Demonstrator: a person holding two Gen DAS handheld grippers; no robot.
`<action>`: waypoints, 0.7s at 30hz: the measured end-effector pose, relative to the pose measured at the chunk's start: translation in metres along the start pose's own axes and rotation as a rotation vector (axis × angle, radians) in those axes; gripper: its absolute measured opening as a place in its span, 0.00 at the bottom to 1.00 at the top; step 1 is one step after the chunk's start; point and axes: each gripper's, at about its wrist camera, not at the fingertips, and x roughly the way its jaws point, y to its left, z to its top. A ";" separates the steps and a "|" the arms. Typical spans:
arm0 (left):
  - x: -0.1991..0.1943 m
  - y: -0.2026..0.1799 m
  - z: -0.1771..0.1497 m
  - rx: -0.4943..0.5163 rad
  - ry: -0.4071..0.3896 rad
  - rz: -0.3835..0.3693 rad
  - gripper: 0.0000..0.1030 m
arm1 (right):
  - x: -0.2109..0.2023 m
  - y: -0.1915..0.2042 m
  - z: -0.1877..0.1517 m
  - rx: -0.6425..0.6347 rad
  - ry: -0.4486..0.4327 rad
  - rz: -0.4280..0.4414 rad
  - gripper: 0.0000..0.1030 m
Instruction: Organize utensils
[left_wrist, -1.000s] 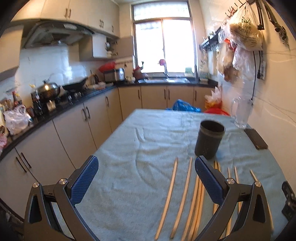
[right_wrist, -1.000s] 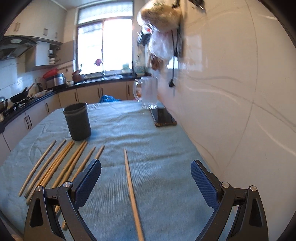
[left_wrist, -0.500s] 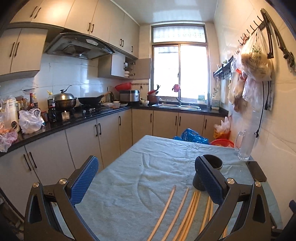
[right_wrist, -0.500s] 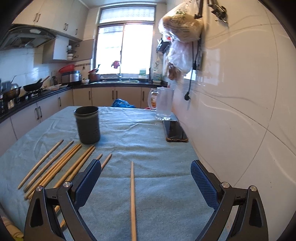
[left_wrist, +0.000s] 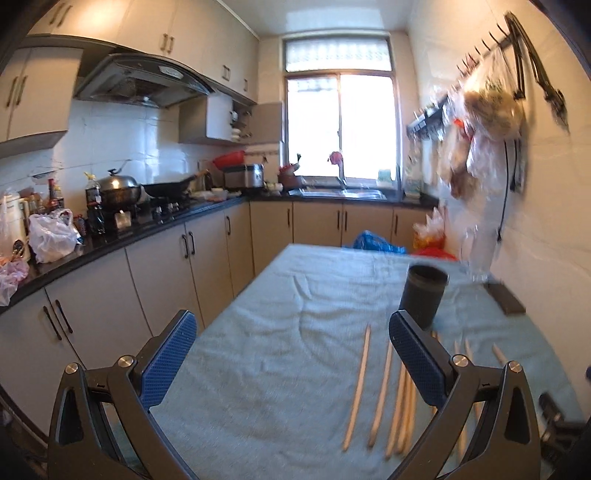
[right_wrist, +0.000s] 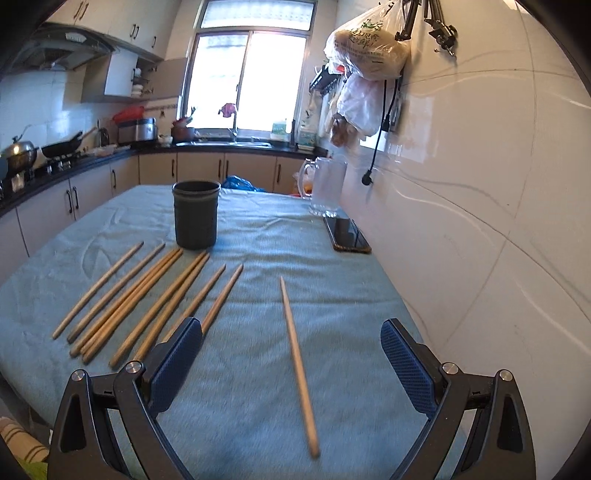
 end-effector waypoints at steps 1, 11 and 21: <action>0.002 0.003 -0.004 0.005 0.014 -0.010 1.00 | -0.003 0.003 -0.001 -0.002 0.007 -0.012 0.96; 0.029 0.036 -0.026 0.034 0.098 -0.094 1.00 | -0.017 0.020 -0.004 0.036 0.100 -0.104 0.96; 0.065 0.050 -0.019 0.072 0.162 -0.148 1.00 | -0.014 0.031 0.004 0.084 0.161 -0.163 0.96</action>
